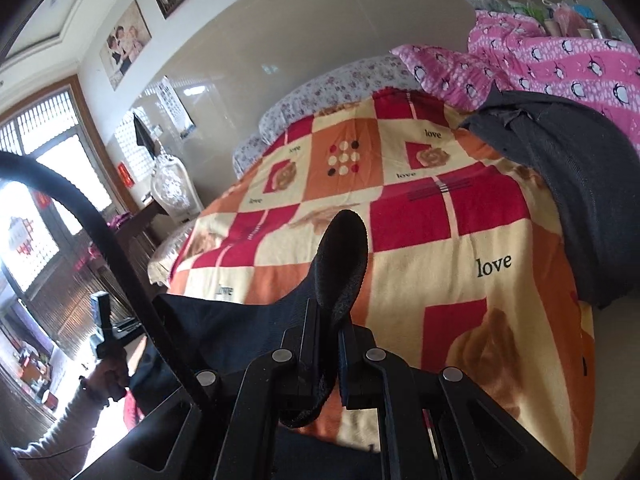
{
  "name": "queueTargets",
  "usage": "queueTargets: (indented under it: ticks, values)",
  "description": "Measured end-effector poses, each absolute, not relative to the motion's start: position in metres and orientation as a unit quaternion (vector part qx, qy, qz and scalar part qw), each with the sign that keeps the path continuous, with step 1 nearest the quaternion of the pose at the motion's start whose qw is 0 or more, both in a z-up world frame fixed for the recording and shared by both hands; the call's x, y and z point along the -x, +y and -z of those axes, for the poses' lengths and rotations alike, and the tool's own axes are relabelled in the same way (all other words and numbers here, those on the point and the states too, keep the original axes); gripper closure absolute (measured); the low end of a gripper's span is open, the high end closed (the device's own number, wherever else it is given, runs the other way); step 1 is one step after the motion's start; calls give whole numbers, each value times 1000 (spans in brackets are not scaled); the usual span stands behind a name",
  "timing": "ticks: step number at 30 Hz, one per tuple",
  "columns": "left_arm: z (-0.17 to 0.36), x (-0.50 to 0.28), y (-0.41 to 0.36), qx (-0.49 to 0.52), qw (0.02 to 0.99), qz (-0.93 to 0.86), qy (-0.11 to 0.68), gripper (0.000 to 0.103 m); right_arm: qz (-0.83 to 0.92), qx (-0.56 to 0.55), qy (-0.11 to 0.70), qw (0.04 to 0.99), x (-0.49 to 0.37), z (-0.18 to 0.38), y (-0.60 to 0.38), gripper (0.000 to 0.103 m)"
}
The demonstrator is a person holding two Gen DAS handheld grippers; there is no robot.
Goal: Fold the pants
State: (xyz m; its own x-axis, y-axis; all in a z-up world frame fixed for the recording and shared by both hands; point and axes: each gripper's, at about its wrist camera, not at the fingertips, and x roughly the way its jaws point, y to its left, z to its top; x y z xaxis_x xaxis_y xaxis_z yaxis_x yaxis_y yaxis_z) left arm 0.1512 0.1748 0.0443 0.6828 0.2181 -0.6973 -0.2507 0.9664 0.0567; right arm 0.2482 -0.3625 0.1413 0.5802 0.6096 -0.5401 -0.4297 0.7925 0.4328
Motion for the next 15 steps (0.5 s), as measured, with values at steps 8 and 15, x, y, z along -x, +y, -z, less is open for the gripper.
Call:
queueTargets:
  ticks: [8,15]
  values:
    - [-13,-179,191,69,892,-133,426,81,-255,-181,421,851,-309,-51,-378,97]
    - [-16,-156,228,175,889,-180,384,60,-232,-242,457,824,-321,-1,-407,95]
